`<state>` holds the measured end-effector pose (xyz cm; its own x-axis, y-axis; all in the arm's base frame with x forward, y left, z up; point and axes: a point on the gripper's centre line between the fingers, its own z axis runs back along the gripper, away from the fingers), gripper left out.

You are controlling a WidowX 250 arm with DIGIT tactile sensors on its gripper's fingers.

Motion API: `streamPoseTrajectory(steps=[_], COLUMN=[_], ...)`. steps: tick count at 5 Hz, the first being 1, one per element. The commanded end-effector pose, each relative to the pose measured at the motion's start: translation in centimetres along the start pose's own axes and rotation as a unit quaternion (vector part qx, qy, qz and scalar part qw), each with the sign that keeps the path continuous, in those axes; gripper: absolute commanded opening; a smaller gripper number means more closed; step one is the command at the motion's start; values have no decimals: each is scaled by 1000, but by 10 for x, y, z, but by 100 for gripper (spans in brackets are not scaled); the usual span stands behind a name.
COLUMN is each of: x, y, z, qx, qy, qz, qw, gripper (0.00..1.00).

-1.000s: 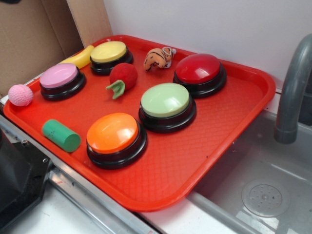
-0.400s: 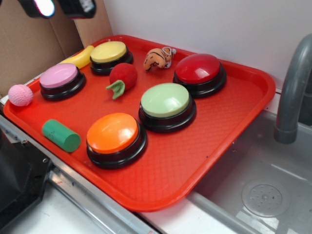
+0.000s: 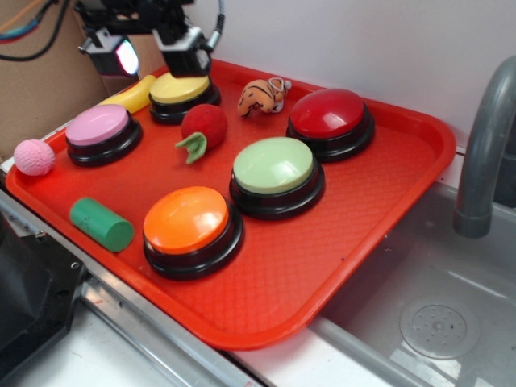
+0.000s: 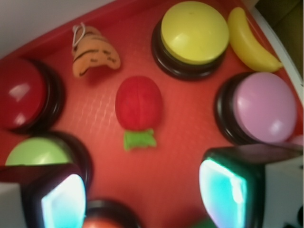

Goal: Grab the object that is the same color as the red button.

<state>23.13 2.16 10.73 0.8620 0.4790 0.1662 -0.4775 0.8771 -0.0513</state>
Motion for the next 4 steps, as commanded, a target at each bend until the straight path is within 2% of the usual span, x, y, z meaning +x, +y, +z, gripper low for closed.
streamPoseTrajectory(steps=[1,2,3,4], x=[27,31,33,33], y=[11,13,15,16], z=[-46,-60,-71,-78], qx=[9,28,32,30], qy=[-35,-43,-41,-37], qz=[41,54,63,71], qw=[998,997,997,996], gripper=[100,100,100,94])
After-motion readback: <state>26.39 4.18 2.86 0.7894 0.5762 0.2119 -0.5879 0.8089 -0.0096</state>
